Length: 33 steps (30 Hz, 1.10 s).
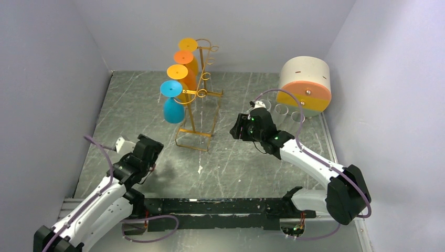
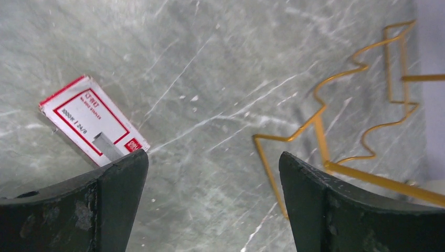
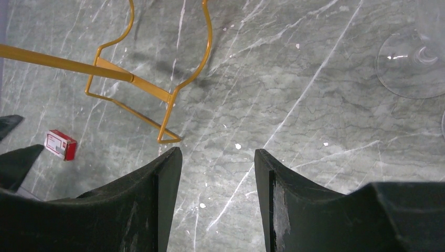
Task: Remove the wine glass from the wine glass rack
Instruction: Move the distractor to the center of the board.
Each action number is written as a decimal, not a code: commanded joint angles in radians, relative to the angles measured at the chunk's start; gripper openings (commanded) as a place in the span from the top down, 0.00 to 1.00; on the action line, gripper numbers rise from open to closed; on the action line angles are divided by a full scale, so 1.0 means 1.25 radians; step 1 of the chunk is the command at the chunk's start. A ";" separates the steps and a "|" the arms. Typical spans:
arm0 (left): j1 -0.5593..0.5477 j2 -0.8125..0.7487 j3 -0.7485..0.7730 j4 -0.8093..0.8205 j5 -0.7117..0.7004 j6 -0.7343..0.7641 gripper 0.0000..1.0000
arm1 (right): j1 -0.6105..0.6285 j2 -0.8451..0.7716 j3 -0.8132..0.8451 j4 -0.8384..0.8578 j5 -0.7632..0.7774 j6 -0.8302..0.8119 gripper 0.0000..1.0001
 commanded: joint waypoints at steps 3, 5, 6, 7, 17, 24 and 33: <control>0.007 0.106 -0.046 0.175 0.121 0.025 0.01 | -0.002 0.006 -0.006 0.005 0.001 0.000 0.43; 0.007 0.148 -0.036 0.202 0.138 0.032 0.01 | -0.002 0.007 -0.006 0.003 0.002 -0.002 0.43; 0.007 0.167 -0.033 0.201 0.136 0.027 0.01 | -0.002 0.008 -0.006 0.002 0.002 -0.002 0.43; 0.007 0.180 -0.032 0.198 0.131 0.024 0.01 | -0.002 0.008 -0.006 0.002 0.003 -0.002 0.43; 0.018 0.186 -0.056 0.078 0.026 -0.086 0.01 | -0.002 0.026 -0.013 0.019 -0.008 -0.002 0.42; 0.175 0.247 -0.054 0.141 0.042 0.050 0.01 | -0.002 0.045 -0.004 0.014 -0.015 -0.002 0.42; 0.326 0.191 -0.013 0.227 0.196 0.296 0.01 | -0.002 0.017 0.009 -0.021 -0.005 -0.009 0.42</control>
